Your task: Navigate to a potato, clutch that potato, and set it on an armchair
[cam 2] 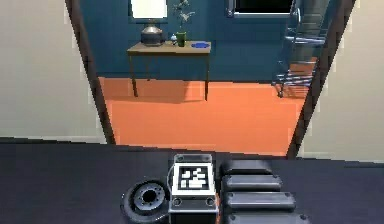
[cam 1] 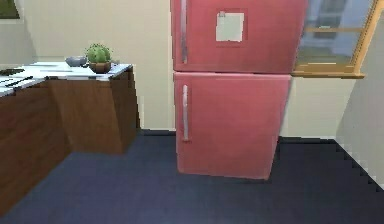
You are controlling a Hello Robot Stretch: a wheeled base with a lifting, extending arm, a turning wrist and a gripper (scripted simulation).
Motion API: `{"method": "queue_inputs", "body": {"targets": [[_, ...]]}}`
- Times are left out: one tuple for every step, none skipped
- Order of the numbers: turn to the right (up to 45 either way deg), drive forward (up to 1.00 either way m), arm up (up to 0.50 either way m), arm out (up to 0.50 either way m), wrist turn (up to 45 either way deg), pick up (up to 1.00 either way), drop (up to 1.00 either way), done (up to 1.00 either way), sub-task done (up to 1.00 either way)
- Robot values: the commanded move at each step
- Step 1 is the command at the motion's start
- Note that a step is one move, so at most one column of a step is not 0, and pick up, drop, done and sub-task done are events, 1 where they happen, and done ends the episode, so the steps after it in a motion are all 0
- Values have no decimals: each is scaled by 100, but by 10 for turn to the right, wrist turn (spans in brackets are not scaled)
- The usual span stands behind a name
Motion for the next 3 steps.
{"method": "queue_inputs", "body": {"targets": [[300,0,0,0,0,0,0,0,0],[0,60,0,0,0,0,0,0,0],[450,0,0,0,0,0,0,0,0]]}}
